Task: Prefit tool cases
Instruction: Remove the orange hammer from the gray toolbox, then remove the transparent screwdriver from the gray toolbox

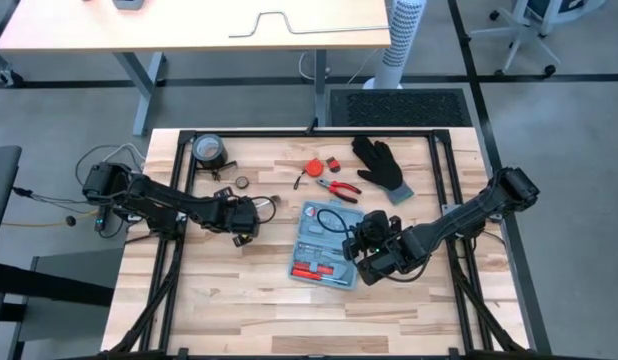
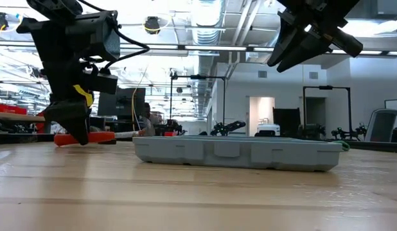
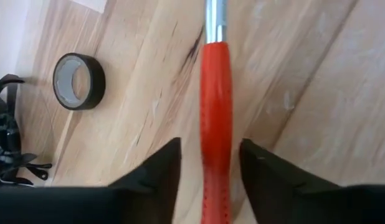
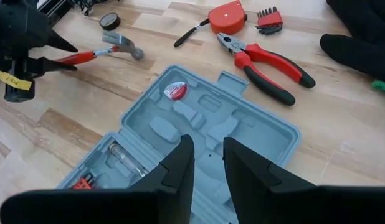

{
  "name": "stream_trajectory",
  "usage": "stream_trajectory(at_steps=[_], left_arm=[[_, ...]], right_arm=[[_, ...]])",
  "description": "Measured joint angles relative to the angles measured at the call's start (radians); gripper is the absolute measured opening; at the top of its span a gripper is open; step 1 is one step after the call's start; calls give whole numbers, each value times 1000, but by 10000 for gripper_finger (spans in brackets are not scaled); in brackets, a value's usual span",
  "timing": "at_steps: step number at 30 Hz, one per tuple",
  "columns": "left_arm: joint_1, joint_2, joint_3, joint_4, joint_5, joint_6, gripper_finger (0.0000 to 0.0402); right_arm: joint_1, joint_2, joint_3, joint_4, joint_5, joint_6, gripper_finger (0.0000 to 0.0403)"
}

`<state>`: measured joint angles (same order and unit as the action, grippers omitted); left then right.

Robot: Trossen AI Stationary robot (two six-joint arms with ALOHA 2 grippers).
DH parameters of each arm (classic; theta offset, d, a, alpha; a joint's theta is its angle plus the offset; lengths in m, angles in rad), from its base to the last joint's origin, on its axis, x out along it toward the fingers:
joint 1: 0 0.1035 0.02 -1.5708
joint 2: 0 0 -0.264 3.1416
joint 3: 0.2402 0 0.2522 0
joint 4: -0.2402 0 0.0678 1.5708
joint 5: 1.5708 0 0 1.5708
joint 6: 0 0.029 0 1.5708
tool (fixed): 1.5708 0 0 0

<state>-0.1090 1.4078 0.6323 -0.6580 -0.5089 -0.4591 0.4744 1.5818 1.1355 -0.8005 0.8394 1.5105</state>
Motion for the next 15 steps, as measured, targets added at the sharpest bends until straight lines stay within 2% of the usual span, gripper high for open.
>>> stream_trajectory(at_steps=[5,10,15], left_arm=[[0,0,0,-10,-1,-9,198],[0,0,0,-44,10,-43,201],[0,-22,0,-59,78,-90,202]], right_arm=[[2,11,0,0,-6,0,95],[2,10,0,0,-13,0,95],[2,10,0,1,-31,0,95]])
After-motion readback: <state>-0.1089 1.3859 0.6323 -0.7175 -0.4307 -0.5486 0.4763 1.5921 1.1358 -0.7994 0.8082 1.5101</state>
